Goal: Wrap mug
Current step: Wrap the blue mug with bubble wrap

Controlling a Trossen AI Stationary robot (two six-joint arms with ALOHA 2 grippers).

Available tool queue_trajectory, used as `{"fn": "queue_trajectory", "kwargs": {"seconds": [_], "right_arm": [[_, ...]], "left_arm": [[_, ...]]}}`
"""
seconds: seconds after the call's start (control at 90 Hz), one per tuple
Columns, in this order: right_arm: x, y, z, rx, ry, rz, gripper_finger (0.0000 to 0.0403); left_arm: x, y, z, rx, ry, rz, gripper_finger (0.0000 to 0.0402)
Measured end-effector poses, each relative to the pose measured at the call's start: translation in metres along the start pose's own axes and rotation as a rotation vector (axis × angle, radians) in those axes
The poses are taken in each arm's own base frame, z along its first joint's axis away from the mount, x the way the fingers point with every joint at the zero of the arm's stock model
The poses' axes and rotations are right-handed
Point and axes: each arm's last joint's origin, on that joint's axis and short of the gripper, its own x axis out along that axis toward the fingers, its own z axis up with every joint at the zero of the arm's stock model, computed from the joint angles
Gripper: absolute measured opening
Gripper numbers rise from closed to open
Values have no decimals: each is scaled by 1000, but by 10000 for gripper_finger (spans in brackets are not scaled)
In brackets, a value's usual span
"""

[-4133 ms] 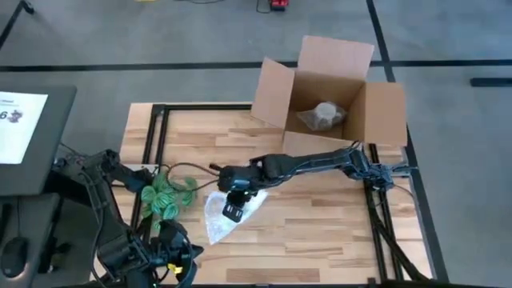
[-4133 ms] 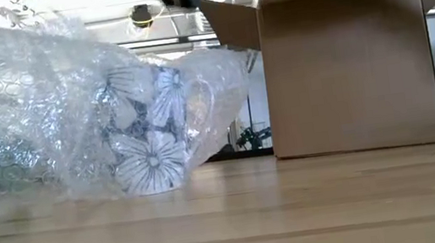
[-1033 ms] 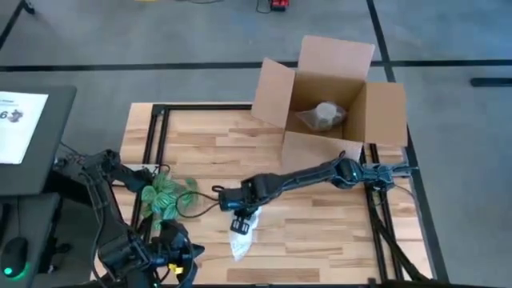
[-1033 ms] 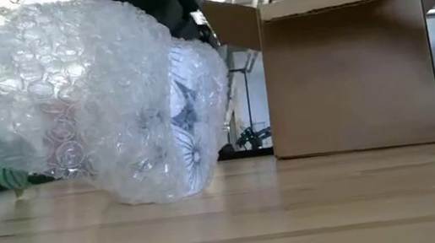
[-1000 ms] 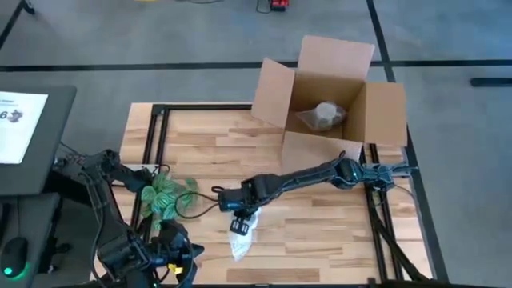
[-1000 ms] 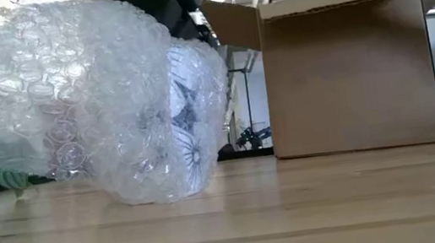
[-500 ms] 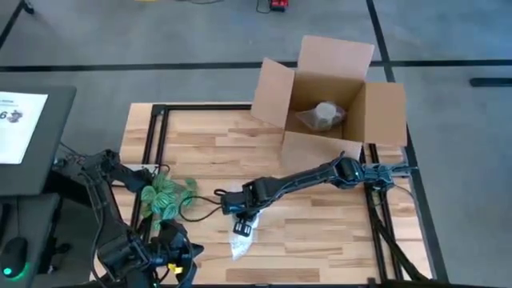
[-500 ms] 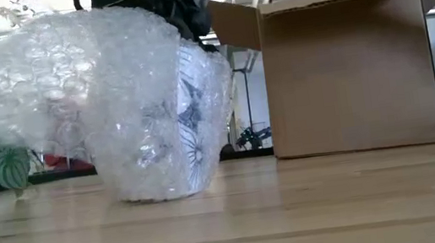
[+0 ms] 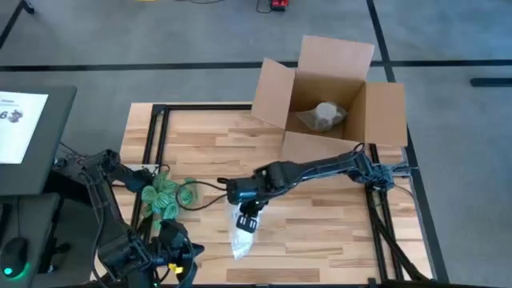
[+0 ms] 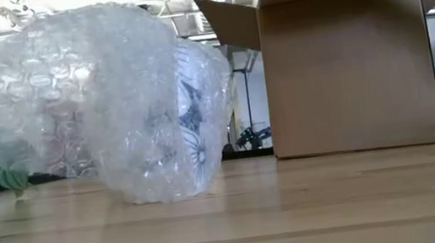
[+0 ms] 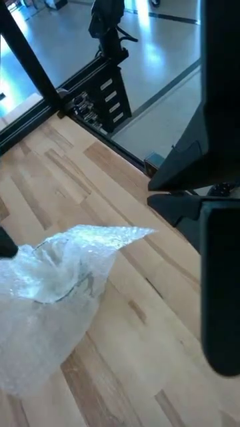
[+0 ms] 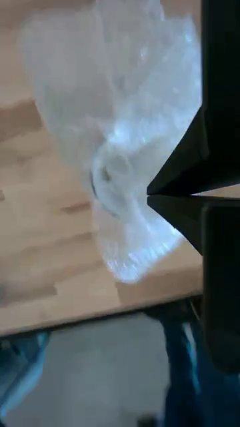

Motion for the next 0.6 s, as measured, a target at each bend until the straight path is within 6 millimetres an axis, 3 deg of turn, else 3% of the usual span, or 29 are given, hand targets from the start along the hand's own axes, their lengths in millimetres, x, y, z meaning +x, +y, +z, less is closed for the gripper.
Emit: {"fn": "queue_trajectory", "kwargs": {"seconds": [0.133,0.267,0.522,0.6], "right_arm": [[32,-1,-7,-2,72,-17,0],[72,-17,-10,26,142,-60,0],[114,-36,-10,48,209,-96,0],[116,-37,-11,31,216,-98,0]], "left_arm": [[0,0,0,16,0,0,0],[1,0,1,17,-3,2,0],[1,0,1,16,-3,3,0],[1,0,1,16,-3,3,0]]}}
